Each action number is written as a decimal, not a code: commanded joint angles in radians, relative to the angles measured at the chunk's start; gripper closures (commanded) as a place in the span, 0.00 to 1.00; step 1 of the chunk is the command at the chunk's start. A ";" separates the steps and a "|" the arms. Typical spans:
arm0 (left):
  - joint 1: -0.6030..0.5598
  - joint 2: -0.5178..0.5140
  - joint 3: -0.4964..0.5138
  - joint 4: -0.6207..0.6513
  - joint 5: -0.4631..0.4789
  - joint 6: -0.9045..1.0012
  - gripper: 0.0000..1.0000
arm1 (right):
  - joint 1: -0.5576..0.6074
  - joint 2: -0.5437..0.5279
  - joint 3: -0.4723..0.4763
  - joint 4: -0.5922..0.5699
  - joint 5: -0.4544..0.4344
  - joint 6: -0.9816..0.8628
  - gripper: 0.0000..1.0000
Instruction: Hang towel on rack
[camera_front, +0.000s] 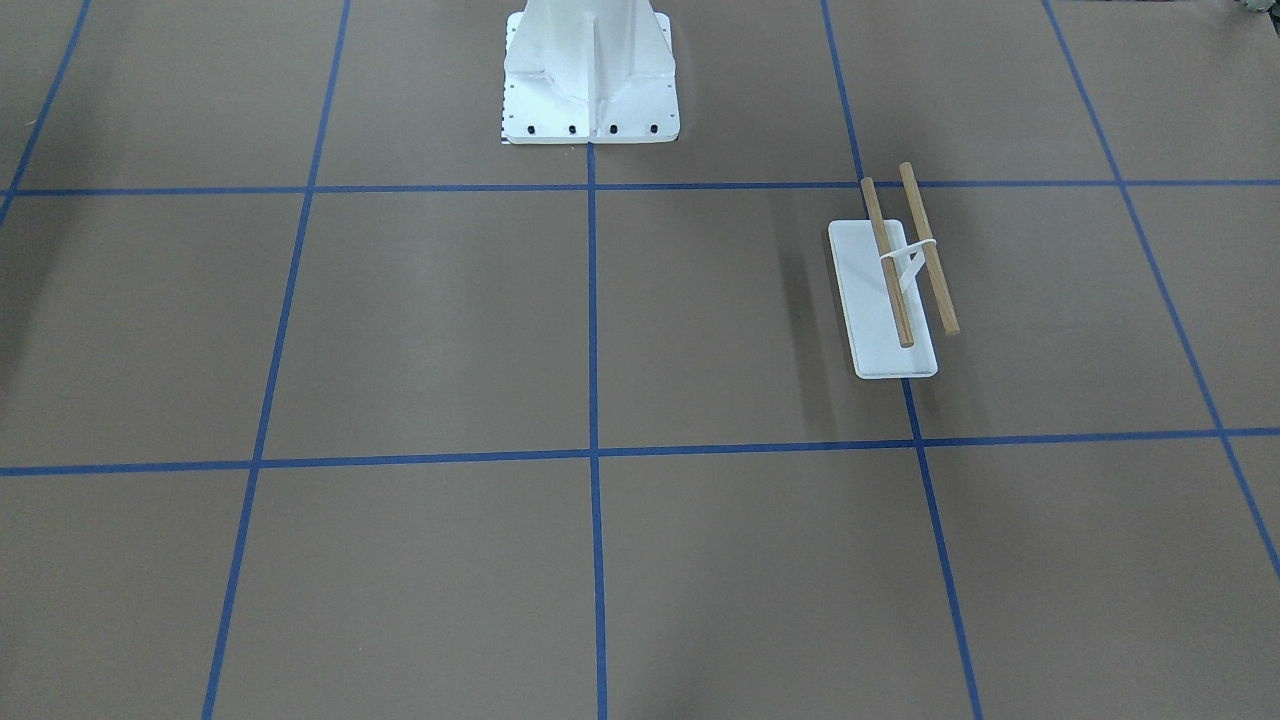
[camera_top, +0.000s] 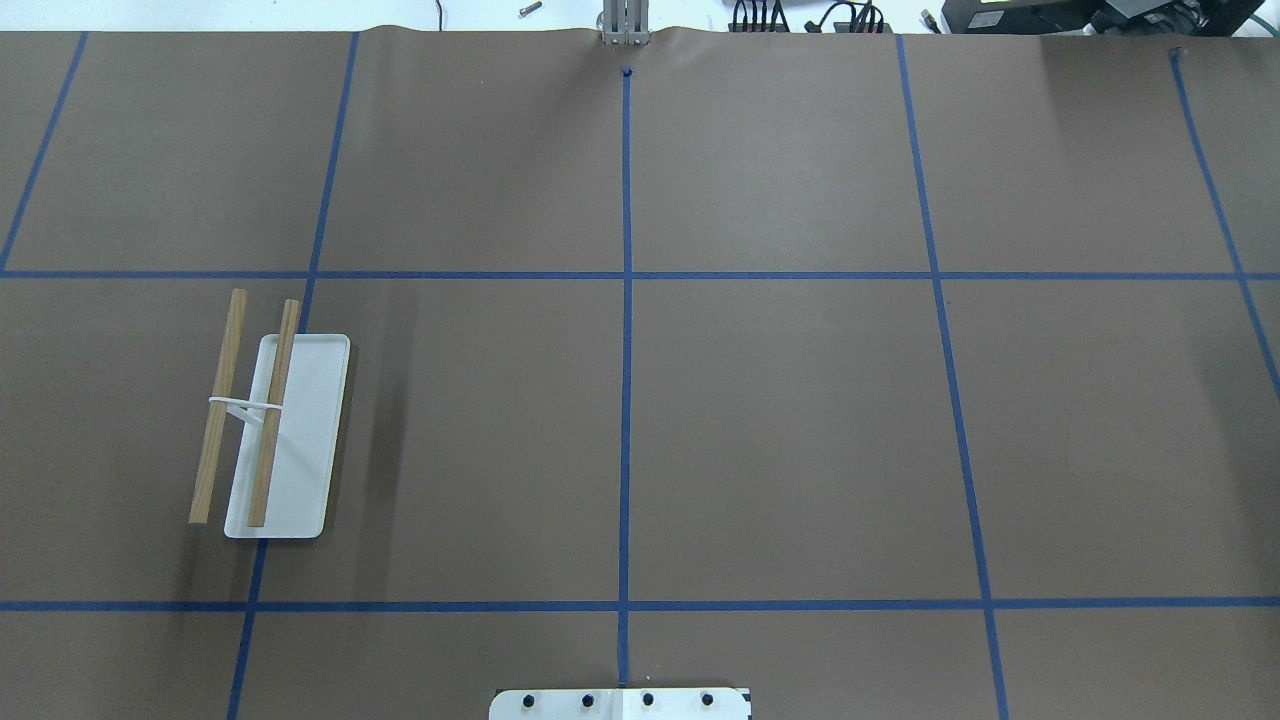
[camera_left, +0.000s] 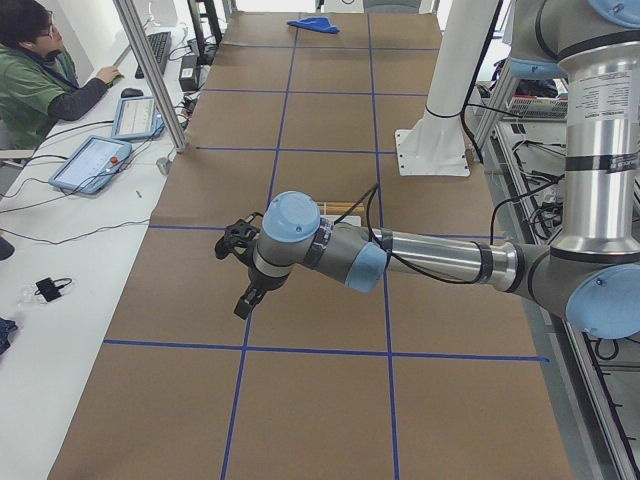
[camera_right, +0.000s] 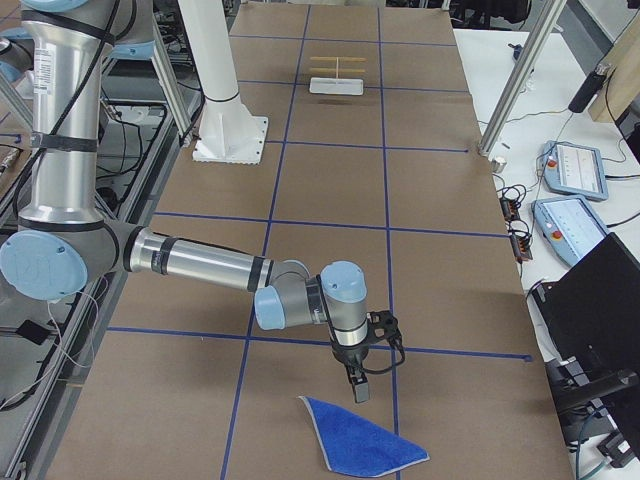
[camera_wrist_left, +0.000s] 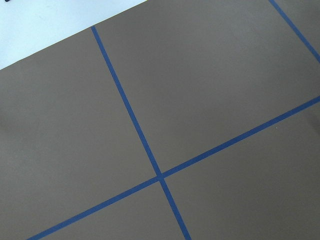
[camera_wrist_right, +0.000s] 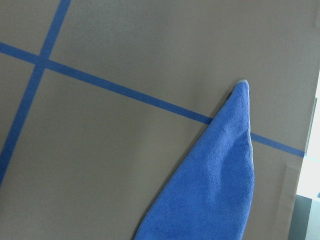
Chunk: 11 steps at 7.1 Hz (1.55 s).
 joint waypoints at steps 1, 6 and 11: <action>0.000 0.001 0.001 0.000 0.000 0.002 0.01 | -0.021 0.003 -0.114 0.108 -0.003 0.002 0.00; 0.000 0.034 0.003 -0.058 0.000 -0.001 0.01 | -0.032 0.126 -0.456 0.366 0.017 0.005 0.02; 0.002 0.034 0.006 -0.058 0.005 -0.001 0.01 | -0.056 0.198 -0.532 0.371 -0.015 0.003 0.09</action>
